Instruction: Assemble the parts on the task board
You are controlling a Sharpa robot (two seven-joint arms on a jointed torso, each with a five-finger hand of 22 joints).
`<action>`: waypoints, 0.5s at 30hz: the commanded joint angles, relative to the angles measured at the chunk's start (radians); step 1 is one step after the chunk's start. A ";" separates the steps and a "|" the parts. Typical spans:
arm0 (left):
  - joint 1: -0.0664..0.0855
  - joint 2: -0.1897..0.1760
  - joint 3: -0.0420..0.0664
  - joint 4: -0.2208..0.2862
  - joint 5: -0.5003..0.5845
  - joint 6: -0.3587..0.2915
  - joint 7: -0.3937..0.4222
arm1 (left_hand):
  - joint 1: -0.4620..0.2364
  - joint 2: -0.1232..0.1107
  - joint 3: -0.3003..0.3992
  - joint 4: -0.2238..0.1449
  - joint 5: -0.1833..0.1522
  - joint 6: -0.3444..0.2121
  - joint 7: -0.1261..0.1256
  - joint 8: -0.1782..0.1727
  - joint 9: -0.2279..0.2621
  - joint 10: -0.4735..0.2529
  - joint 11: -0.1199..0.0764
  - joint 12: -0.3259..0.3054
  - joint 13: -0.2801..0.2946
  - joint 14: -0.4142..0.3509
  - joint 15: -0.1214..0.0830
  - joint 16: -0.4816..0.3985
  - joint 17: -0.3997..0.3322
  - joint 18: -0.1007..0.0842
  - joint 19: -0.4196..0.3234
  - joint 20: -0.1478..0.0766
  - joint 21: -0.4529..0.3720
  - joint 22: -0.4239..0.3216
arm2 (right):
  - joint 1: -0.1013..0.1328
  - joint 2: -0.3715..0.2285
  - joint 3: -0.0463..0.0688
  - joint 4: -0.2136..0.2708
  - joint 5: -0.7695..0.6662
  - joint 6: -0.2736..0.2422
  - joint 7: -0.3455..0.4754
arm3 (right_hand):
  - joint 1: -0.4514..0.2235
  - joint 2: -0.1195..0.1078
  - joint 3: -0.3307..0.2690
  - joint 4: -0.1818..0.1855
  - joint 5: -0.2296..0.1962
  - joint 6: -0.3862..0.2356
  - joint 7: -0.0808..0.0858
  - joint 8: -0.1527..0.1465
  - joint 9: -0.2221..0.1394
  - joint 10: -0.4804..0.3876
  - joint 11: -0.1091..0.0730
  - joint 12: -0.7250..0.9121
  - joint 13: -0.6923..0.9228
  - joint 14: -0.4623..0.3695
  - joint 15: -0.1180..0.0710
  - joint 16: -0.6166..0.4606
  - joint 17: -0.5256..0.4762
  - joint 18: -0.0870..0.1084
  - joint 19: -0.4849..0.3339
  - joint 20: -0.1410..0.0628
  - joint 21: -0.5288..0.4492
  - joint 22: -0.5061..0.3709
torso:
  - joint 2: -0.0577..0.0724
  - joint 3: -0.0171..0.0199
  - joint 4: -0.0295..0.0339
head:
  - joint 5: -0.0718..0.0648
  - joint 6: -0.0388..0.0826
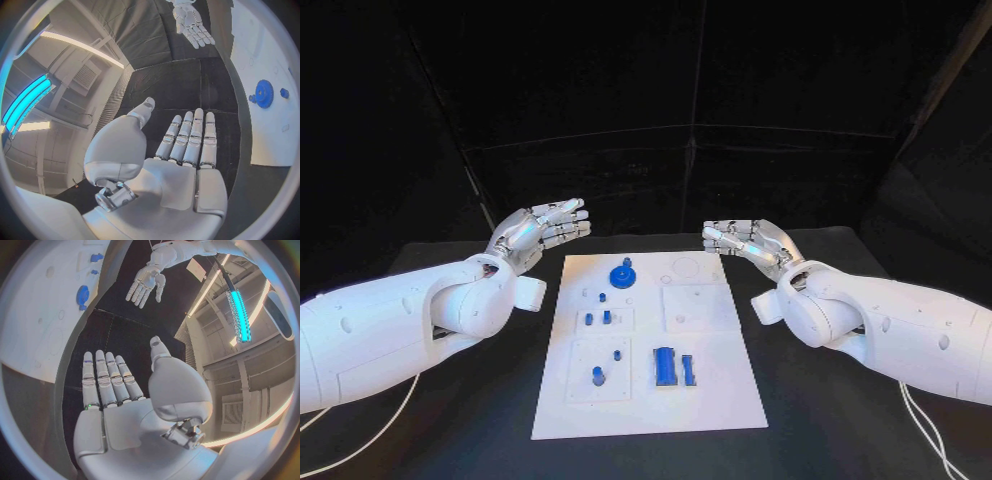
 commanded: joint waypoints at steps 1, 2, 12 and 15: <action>-0.017 0.008 0.015 0.021 -0.013 -0.086 0.008 | -0.284 0.023 -0.082 0.018 -0.020 -0.204 -0.033 -0.020 -0.018 -0.215 -0.042 -0.036 -0.017 -0.201 -0.035 -0.071 -0.073 -0.039 -0.169 -0.054 -0.088 -0.072 | -0.002 0.005 0.001 0.030 0.081 -0.091 0.033 | -0.327 -0.021 0.101 -0.015 -0.062 -0.221 -0.050 -0.019 -0.022 -0.230 -0.039 -0.047 -0.027 -0.240 -0.102 -0.077 -0.034 -0.044 -0.193 -0.061 -0.065 -0.019 | -0.039 0.0043 0.0129 | 0.008 0.017; -0.030 0.012 0.025 0.032 -0.016 -0.120 0.010 | -0.325 0.023 -0.094 0.018 -0.020 -0.234 -0.105 -0.020 -0.018 -0.246 -0.048 -0.041 -0.017 -0.230 -0.040 -0.081 -0.073 -0.047 -0.194 -0.062 -0.088 -0.082 | -0.005 0.007 0.000 0.045 0.111 -0.125 0.044 | -0.362 -0.021 0.101 -0.015 -0.069 -0.245 -0.056 -0.019 -0.022 -0.255 -0.043 -0.052 -0.027 -0.265 -0.102 -0.077 -0.107 -0.055 -0.214 -0.067 -0.072 -0.019 | -0.053 0.0058 0.0175 | 0.012 0.025; -0.151 0.047 0.119 0.132 -0.049 -0.419 0.025 | -0.518 0.023 -0.150 0.018 -0.020 -0.373 -0.105 -0.020 -0.018 -0.393 -0.135 -0.116 -0.017 -0.367 -0.112 -0.128 -0.073 -0.131 -0.309 -0.100 -0.088 -0.131 | -0.028 0.019 -0.003 0.152 0.317 -0.354 0.115 | -0.584 -0.021 0.101 -0.015 -0.111 -0.395 -0.156 -0.019 -0.022 -0.411 -0.121 -0.148 -0.027 -0.428 -0.102 -0.077 -0.107 -0.147 -0.346 -0.108 -0.116 -0.019 | -0.092 0.0100 0.0302 | 0.022 0.048; -0.175 0.054 0.138 0.152 -0.055 -0.479 0.028 | -0.564 0.023 -0.164 0.018 -0.020 -0.406 -0.105 -0.020 -0.018 -0.427 -0.135 -0.116 -0.017 -0.399 -0.112 -0.139 -0.073 -0.131 -0.336 -0.175 -0.088 -0.143 | -0.031 0.021 -0.003 0.166 0.343 -0.382 0.124 | -0.634 -0.021 0.101 -0.015 -0.121 -0.428 -0.156 -0.019 -0.022 -0.447 -0.121 -0.148 -0.027 -0.465 -0.102 -0.077 -0.107 -0.147 -0.376 -0.117 -0.125 -0.019 | -0.092 0.0100 0.0302 | 0.022 0.048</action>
